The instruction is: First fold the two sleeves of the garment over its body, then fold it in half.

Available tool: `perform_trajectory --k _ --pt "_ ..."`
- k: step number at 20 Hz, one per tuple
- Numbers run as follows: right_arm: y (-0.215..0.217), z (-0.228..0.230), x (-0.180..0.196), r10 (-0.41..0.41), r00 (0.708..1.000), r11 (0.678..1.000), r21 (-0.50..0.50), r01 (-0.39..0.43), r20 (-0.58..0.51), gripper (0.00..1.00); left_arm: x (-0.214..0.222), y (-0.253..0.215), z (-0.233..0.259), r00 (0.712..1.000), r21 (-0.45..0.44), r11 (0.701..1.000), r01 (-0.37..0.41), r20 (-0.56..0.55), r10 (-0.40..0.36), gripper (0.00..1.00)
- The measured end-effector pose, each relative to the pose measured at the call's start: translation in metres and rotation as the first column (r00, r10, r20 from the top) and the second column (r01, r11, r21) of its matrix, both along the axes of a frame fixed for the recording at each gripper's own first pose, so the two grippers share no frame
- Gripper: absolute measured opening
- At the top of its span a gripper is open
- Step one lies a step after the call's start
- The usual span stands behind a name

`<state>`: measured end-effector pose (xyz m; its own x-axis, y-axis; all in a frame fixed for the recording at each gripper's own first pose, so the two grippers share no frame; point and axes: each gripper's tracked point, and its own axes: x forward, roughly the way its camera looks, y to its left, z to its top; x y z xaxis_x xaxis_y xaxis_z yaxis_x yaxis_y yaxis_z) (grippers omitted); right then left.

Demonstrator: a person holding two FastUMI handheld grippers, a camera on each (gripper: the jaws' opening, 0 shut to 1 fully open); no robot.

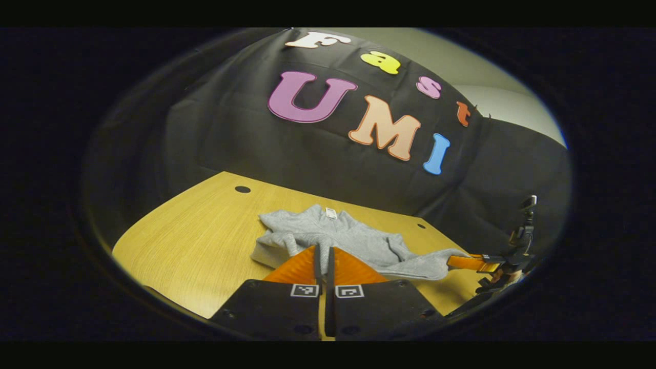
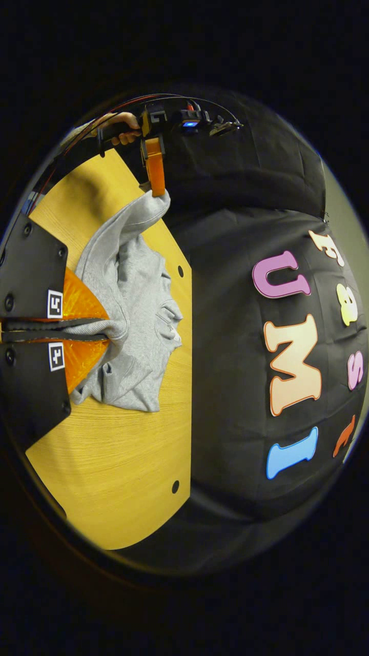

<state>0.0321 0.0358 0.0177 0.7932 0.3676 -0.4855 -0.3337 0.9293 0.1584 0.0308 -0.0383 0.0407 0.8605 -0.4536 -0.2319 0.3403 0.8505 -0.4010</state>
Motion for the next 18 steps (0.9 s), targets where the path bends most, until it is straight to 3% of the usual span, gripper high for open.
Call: perform_trajectory --k 6,11,17,18 --pt "-0.01 -0.016 0.057 0.001 0.982 0.991 0.134 0.026 -0.191 0.03 0.051 -0.017 -0.005 1.0 0.056 0.998 0.011 -0.02 -0.01 0.0" --pt "-0.013 -0.033 0.089 0.0 0.976 0.997 0.078 0.017 -0.216 0.02 0.087 -0.03 -0.022 0.999 0.099 0.995 0.008 -0.051 -0.003 0.0" --pt "-0.012 -0.039 0.111 -0.012 0.967 0.991 0.126 0.045 -0.254 0.0 0.112 -0.034 -0.052 0.995 0.159 0.987 0.027 -0.103 -0.011 0.0" --pt "-0.012 -0.038 0.114 -0.012 0.966 0.99 0.131 0.048 -0.259 0.03 0.115 -0.036 -0.054 0.994 0.167 0.985 0.03 -0.109 -0.011 0.0"
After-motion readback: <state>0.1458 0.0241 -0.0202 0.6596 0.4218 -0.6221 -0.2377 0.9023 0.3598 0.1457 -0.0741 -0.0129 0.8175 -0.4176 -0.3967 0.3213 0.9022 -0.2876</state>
